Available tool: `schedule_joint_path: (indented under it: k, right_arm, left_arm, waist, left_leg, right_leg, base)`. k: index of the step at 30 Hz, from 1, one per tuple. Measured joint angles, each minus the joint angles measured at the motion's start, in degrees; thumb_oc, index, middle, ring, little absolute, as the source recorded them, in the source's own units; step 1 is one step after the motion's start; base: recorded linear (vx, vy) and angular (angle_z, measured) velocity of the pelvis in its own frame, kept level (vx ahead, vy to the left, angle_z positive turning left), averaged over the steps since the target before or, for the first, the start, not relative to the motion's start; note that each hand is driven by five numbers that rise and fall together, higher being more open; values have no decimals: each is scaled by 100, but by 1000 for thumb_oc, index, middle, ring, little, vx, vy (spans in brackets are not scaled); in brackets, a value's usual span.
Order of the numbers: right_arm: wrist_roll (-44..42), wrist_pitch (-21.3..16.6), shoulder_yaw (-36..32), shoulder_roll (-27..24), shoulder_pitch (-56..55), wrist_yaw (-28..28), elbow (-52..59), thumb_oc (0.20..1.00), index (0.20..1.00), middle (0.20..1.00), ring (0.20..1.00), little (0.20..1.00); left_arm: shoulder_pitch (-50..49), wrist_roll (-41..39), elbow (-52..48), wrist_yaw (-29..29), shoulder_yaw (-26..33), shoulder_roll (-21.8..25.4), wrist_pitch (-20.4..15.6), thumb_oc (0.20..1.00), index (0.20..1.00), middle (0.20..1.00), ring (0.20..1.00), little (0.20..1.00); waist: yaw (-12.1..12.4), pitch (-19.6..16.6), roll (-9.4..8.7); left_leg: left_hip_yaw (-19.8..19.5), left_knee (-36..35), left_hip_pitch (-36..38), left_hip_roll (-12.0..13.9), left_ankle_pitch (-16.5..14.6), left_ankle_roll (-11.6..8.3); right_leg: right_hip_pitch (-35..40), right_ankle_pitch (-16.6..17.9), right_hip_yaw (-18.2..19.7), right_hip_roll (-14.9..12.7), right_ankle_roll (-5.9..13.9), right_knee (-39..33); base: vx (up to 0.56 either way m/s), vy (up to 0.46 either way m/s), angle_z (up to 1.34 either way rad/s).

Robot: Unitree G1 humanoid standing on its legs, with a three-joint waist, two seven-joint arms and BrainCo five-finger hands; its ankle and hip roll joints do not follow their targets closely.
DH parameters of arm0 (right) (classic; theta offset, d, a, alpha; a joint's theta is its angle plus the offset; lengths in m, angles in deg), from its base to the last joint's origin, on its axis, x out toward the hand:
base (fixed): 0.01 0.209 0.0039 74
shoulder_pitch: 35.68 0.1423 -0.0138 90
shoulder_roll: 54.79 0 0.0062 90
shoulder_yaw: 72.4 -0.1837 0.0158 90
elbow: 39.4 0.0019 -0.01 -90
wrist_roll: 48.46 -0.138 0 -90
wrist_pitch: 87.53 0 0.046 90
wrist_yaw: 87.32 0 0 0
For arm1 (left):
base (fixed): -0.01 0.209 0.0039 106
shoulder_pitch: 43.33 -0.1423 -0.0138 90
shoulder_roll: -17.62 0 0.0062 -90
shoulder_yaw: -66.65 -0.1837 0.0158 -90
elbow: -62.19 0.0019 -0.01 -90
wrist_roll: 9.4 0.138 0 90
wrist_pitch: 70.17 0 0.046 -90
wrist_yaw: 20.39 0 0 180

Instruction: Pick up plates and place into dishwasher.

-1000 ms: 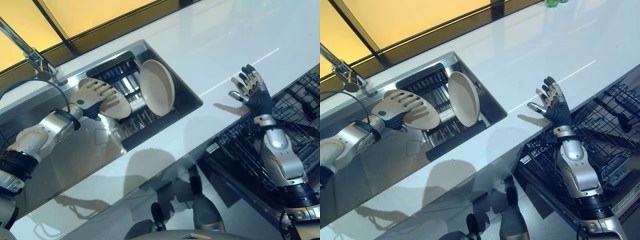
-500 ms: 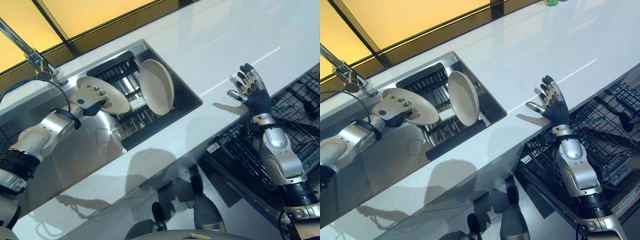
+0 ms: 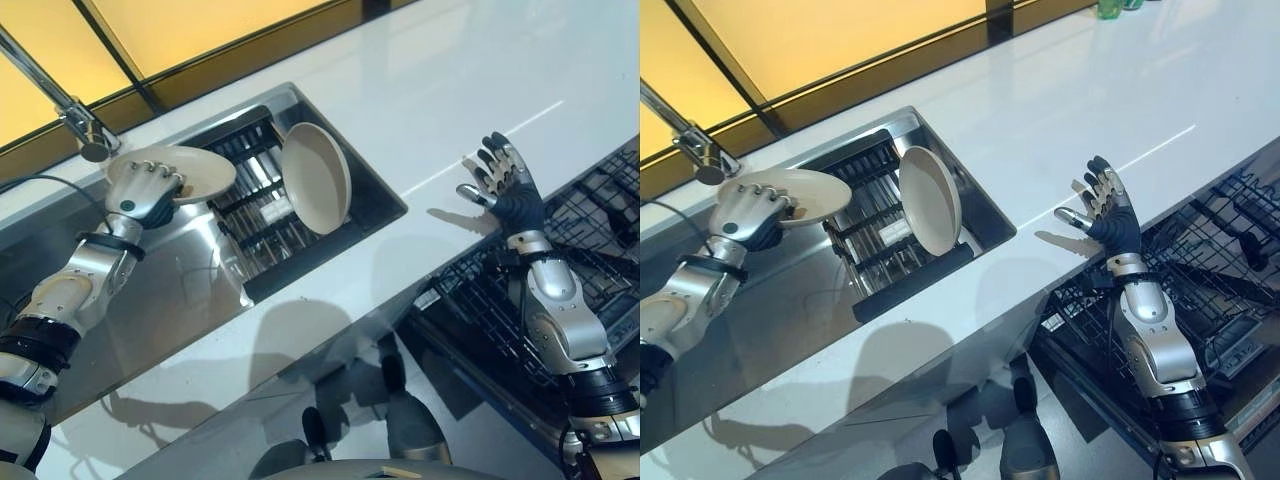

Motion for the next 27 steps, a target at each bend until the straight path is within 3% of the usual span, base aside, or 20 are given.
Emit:
schedule_joint_path:
  k: [3, 6, 9, 13, 16, 20, 24, 27]
  right_arm:
    - [0, 52, -33, 7, -107, 0, 0, 1000, 1000, 1000, 1000, 1000]
    - [0, 87, -47, 59, -223, -3, -4, 1000, 1000, 1000, 1000, 1000]
    - [3, 89, -93, 86, -369, 3, -8, 1000, 1000, 1000, 1000, 1000]
    - [184, 45, -88, 251, -401, 143, 33, 1000, 1000, 1000, 1000, 1000]
    - [526, -61, -46, 258, -391, 358, 265, 1000, 1000, 1000, 1000, 1000]
    - [793, -281, -31, 253, -317, 699, 575, 1000, 1000, 1000, 1000, 1000]
    - [790, -358, 32, 232, -266, 1064, 689, 1000, 1000, 1000, 1000, 1000]
    - [789, -424, 87, 229, -249, 1365, 690, 1000, 1000, 1000, 1000, 1000]
  left_arm:
    - [-157, -163, -222, -500, 610, -3, -29, 200, 200, 200, 200, 200]
    - [-243, -564, -757, -838, 1071, -10, -284, 200, 200, 200, 200, 200]
    - [-410, -1012, -1483, -849, 1504, -196, -717, 200, 200, 200, 200, 200]
    - [-434, -1728, -2107, -492, 1575, -525, -1351, 200, 200, 200, 200, 200]
    - [-444, -2437, -2502, 325, 1627, -1023, -1746, 200, 200, 200, 200, 200]
    - [-535, -3646, -3088, 1908, 1624, -1424, -2029, 200, 200, 200, 200, 200]
    - [-550, -5235, -3415, 3874, 1412, -1573, -1960, 200, 200, 200, 200, 200]
    - [-549, -6168, -3596, 5068, 1075, -1685, -1673, 200, 200, 200, 200, 200]
  waist:
    - [126, -13, -60]
    - [213, -68, -152]
    - [328, -124, -235]
    - [459, -286, -305]
    - [581, -396, -321]
    - [628, -543, -375]
    - [640, -751, -455]
    - [646, -856, -481]
  left_leg:
    - [-9, 1, 56, 17, -2, -4]
    - [-87, 3, 84, 40, -3, -13]
    - [-126, 3, 140, 67, -20, -40]
    - [-176, 4, 155, 91, -21, -46]
    - [-196, 4, 191, 97, -21, -47]
    - [-226, 2, 252, 118, -28, -61]
    - [-255, 2, 248, 136, -37, -72]
    - [-255, 1, 256, 139, -30, -80]
  right_leg:
    - [79, -12, -23, 1, 3, -42]
    - [187, -34, -117, 2, 2, -117]
    - [269, -22, -161, 29, -44, -138]
    - [339, -24, -218, 46, -53, -188]
    - [405, -21, -241, 48, -55, -230]
    - [493, -29, -256, 68, -69, -242]
    - [500, -58, -276, 81, -67, -244]
    - [507, -66, -279, 81, -66, -246]
  base:
    - [-19, -61, 4]
    - [-51, -88, 12]
    - [-89, -86, 7]
    - [-60, -68, 6]
    - [-74, -70, 4]
    - [-77, -68, 4]
    - [-68, -59, 3]
    - [-51, -47, 0]
